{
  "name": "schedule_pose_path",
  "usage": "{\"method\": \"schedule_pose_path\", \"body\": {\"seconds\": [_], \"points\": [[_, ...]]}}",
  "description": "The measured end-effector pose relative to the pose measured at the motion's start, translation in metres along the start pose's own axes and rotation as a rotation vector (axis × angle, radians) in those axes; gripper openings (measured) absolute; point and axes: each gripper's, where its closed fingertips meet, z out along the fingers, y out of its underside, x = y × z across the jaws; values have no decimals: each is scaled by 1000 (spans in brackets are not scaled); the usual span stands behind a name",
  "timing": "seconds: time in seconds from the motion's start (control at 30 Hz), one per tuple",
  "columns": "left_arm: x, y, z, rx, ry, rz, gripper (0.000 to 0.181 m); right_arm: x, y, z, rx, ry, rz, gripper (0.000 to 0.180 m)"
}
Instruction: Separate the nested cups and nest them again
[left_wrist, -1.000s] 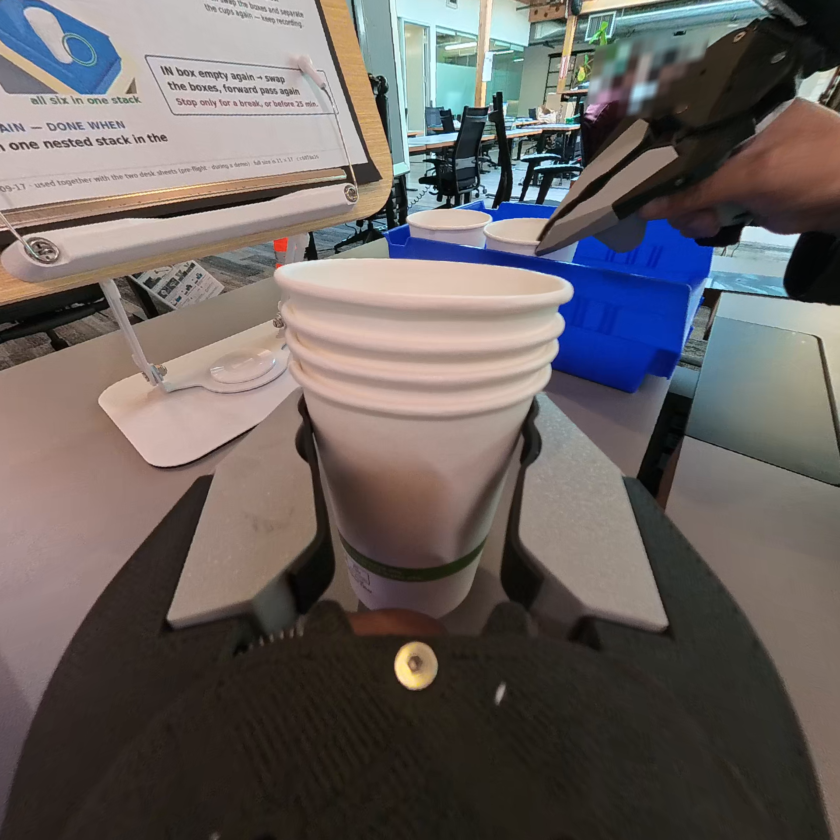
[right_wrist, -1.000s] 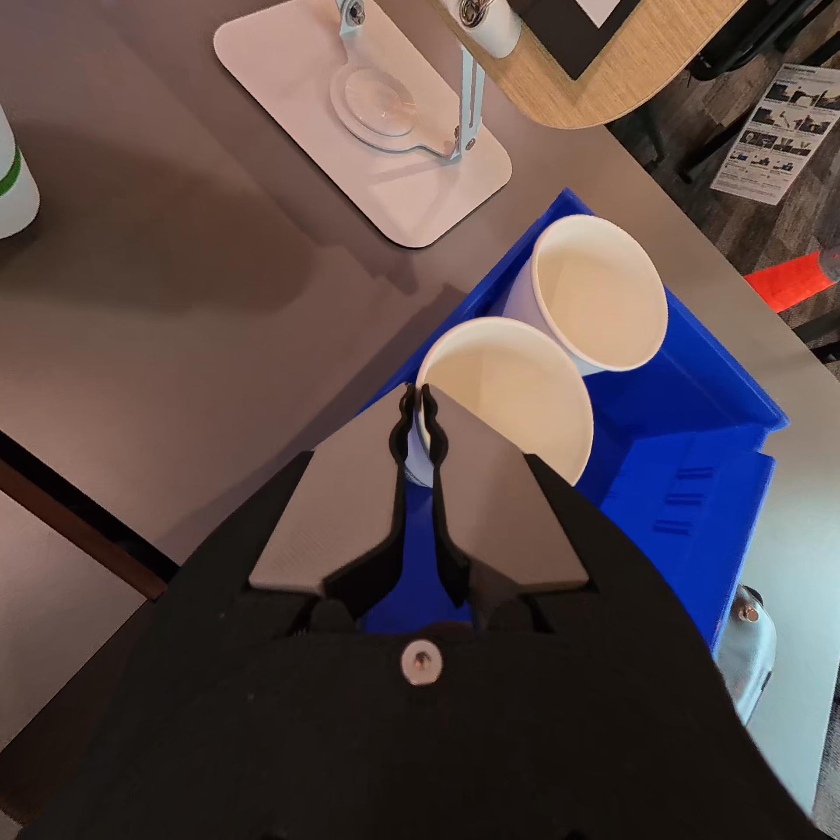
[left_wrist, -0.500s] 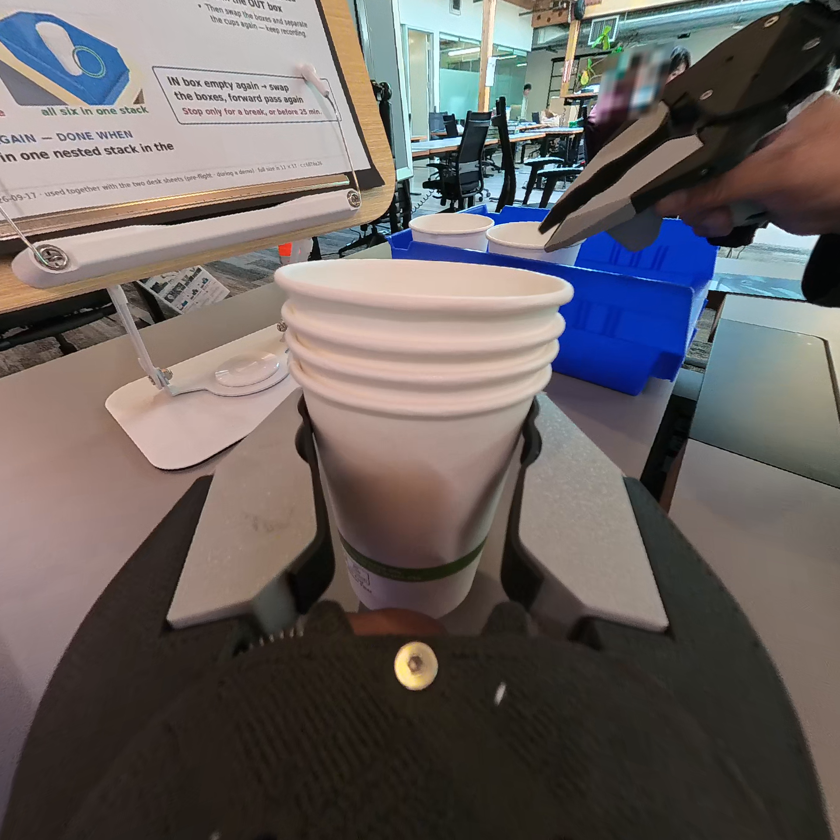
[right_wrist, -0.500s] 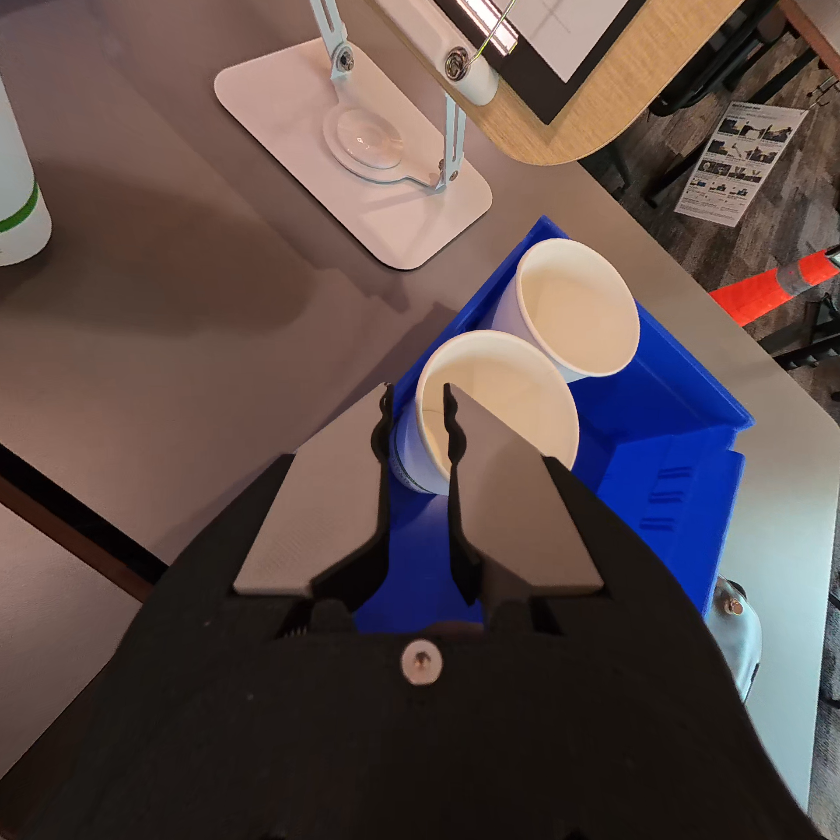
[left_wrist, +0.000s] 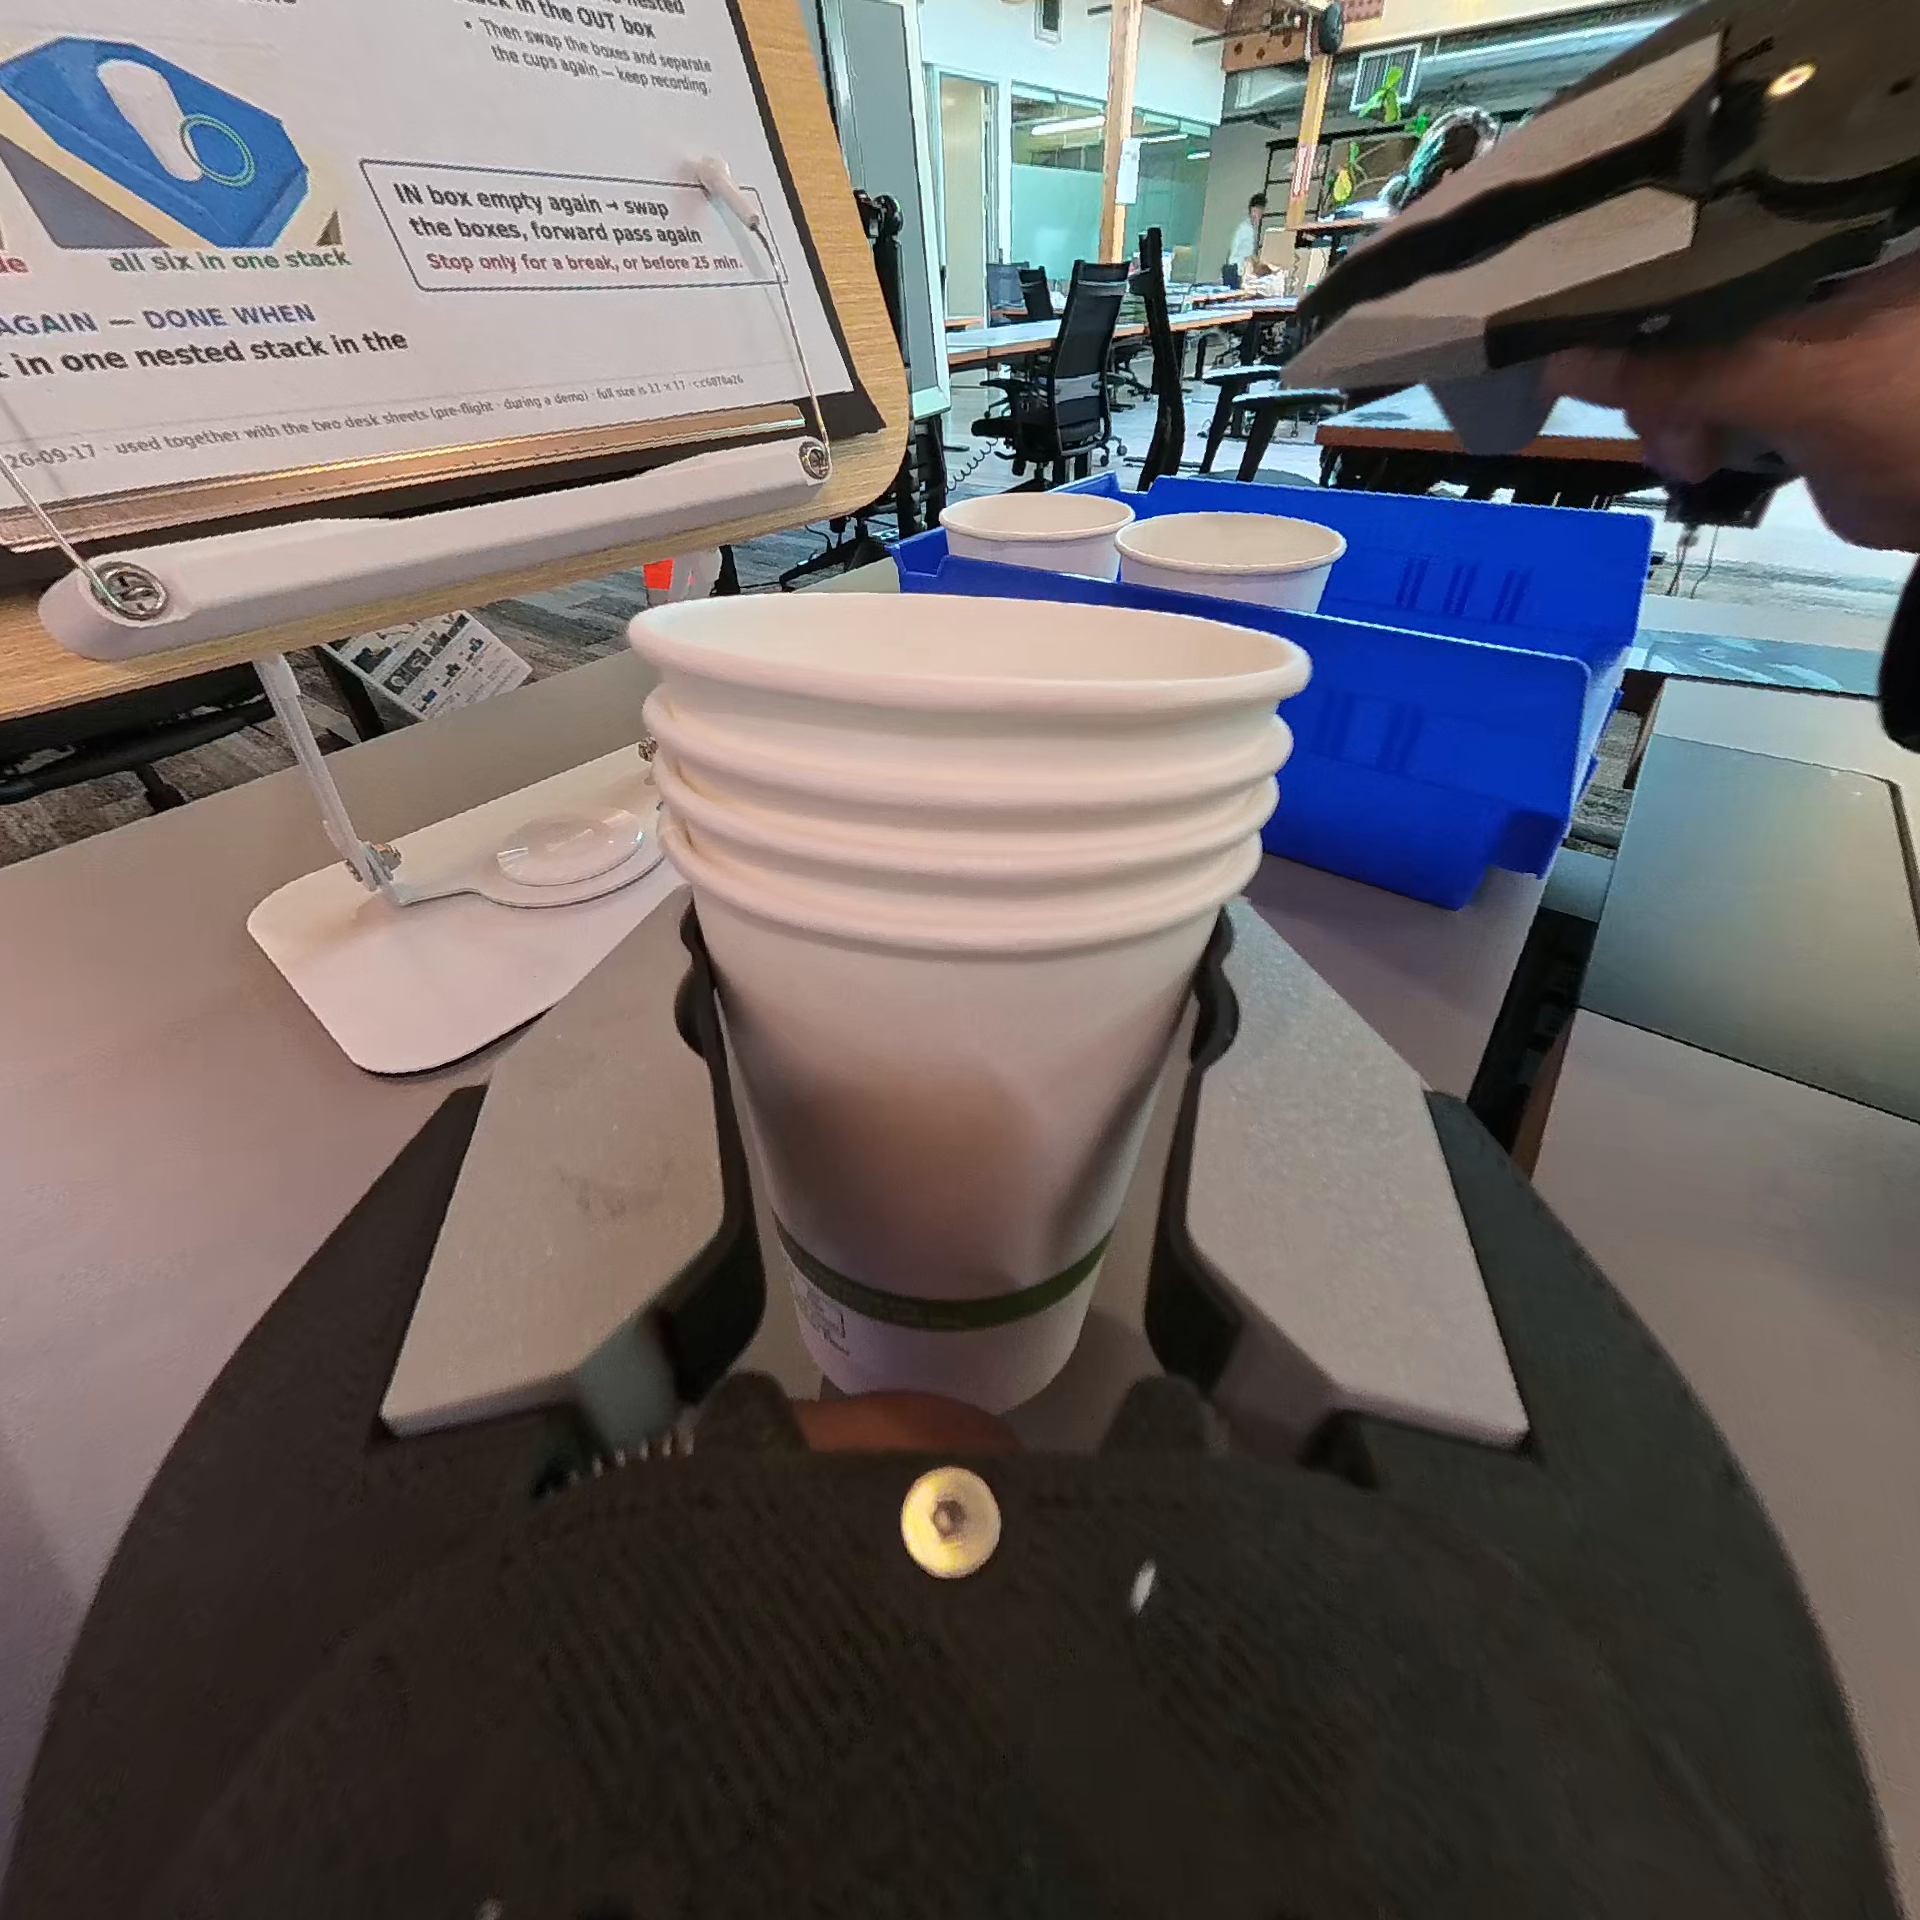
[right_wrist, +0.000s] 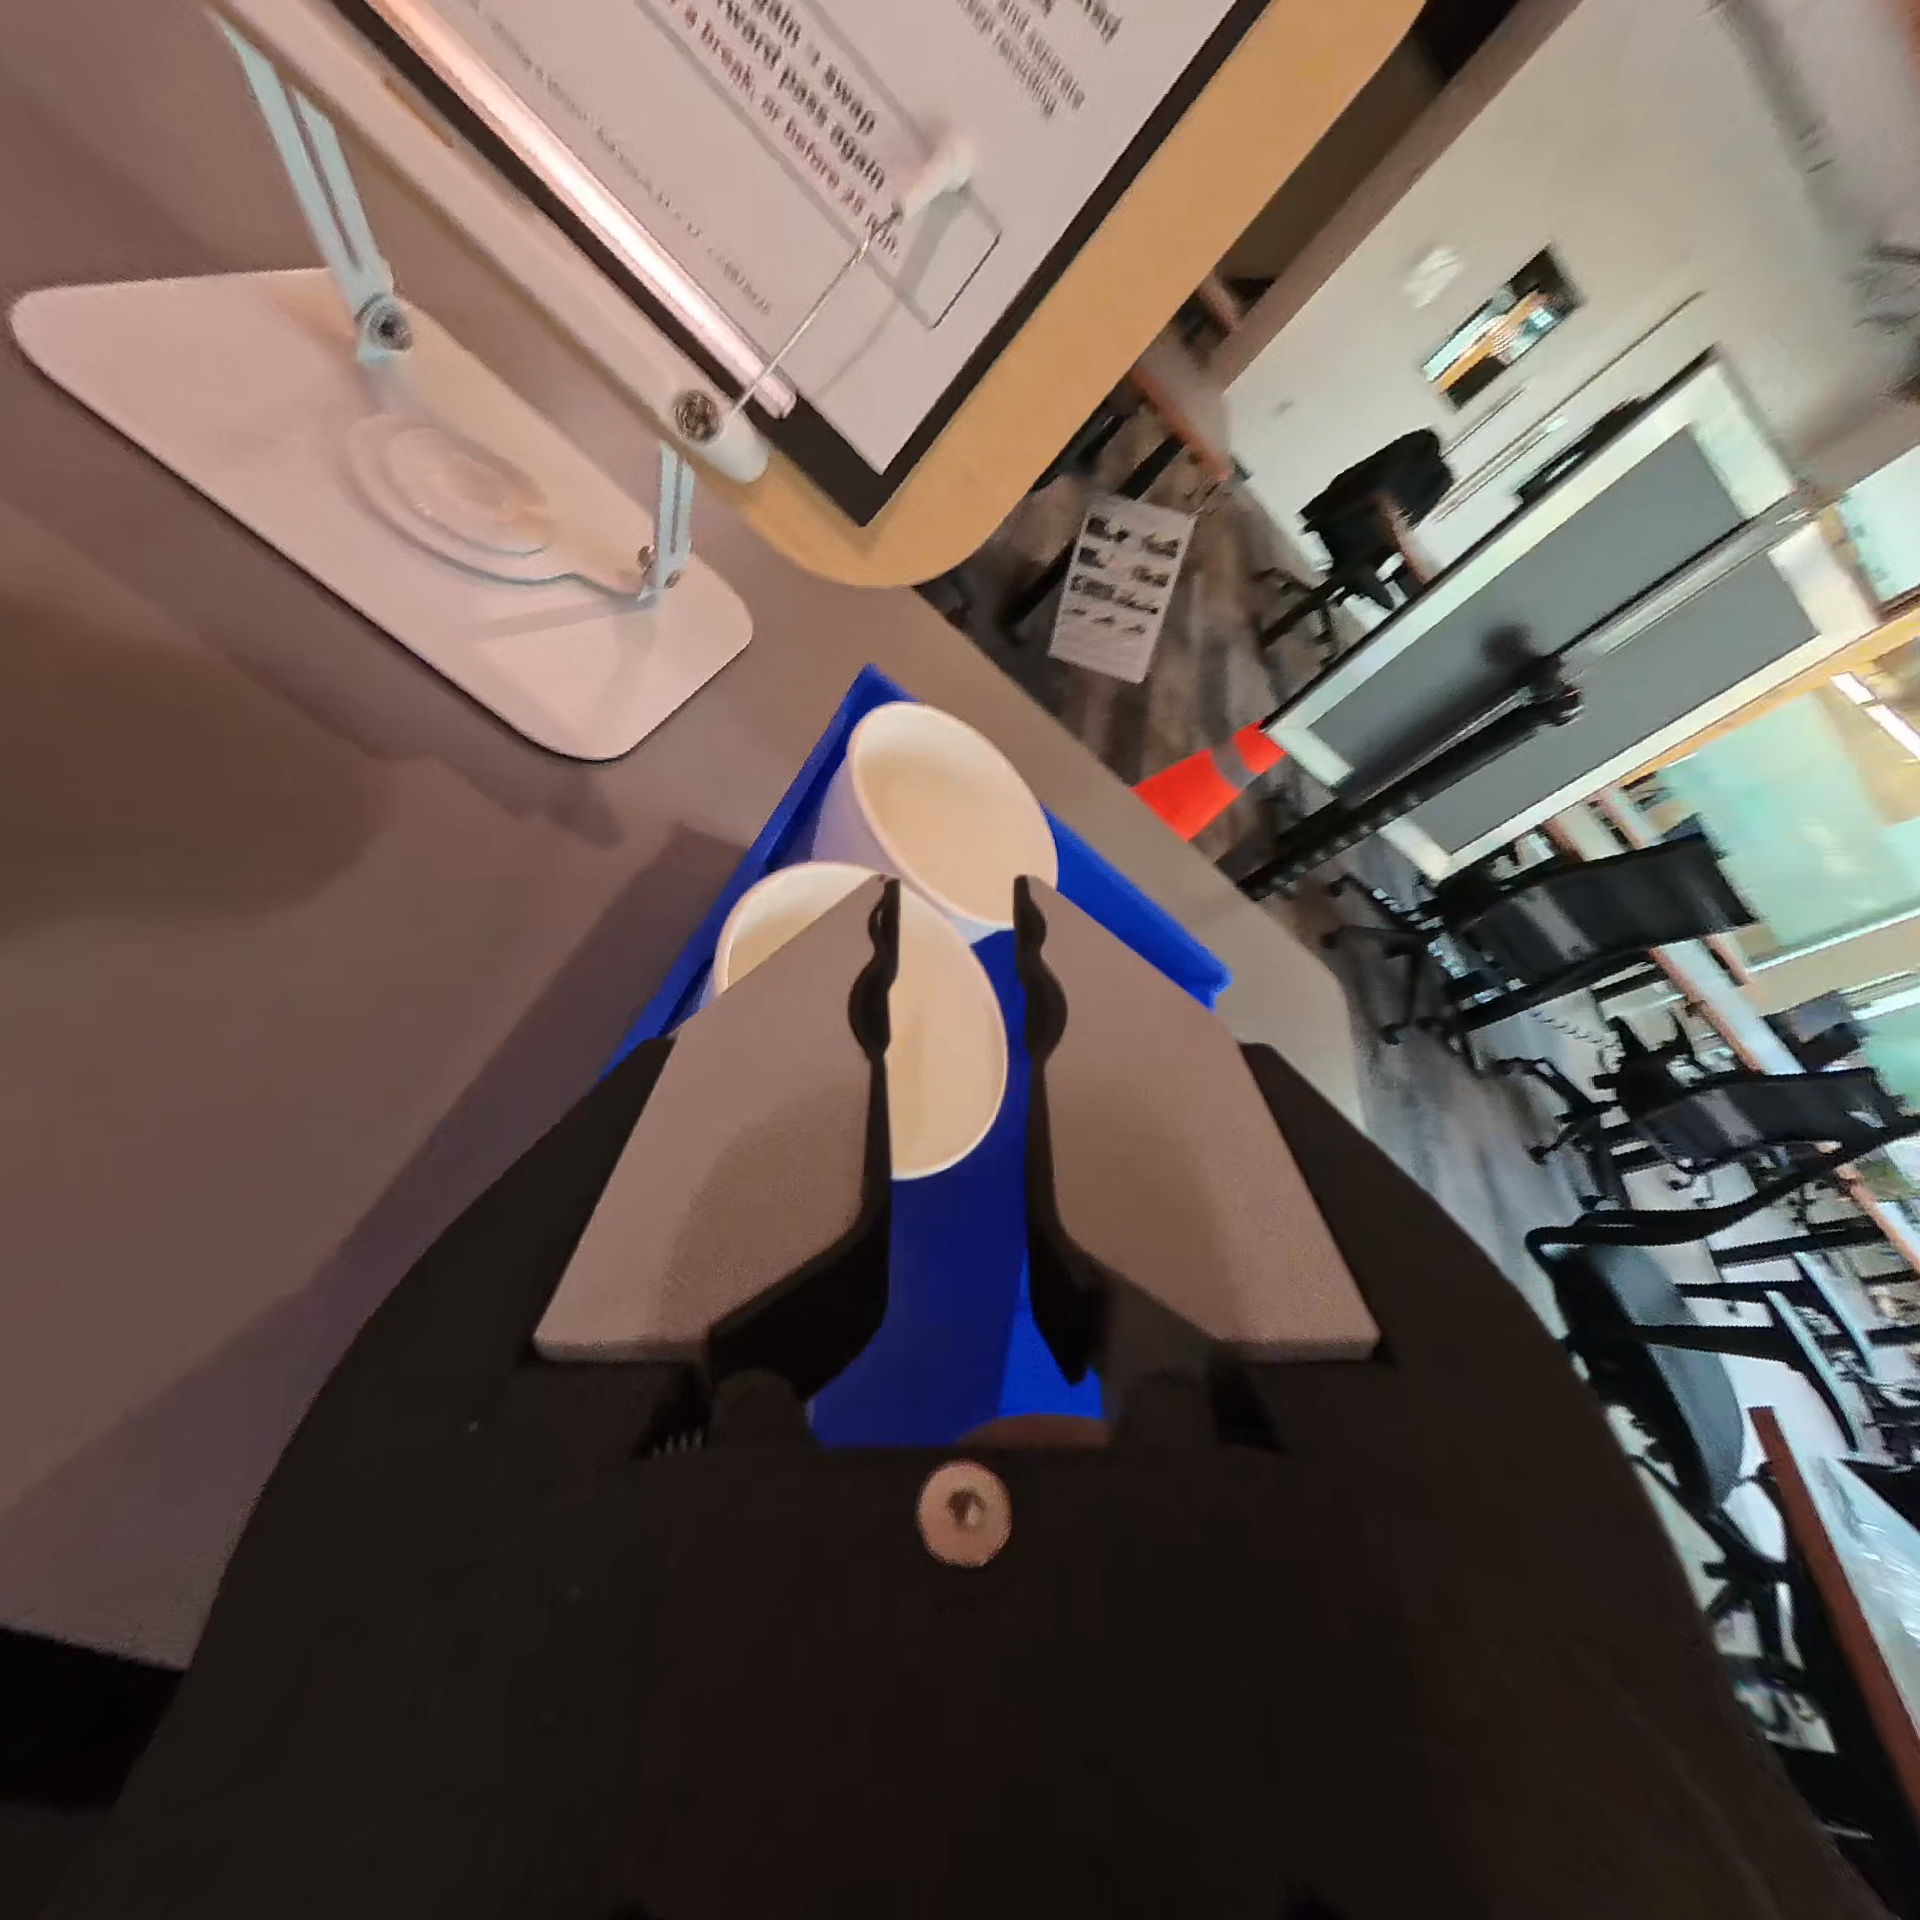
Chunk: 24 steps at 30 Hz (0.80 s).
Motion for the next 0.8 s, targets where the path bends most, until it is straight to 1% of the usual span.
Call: {"method": "schedule_pose_path", "body": {"seconds": [0.17,0.27,0.47,0.67,0.8], "points": [[0,2,1,-7,4,-8,91,-11,-29,-13,75,28,-51,27],[1,4,2,-13,5,2,91,-30,-48,-19,114,-11,-67,33],[1,4,2,-13,5,1,91,-74,-77,-28,163,-96,-128,33],[0,2,1,-9,2,-5,92,-100,-89,-24,165,-136,-140,33],[0,1,1,-6,-4,-2,92,-119,-91,-23,158,-200,-122,33]]}}
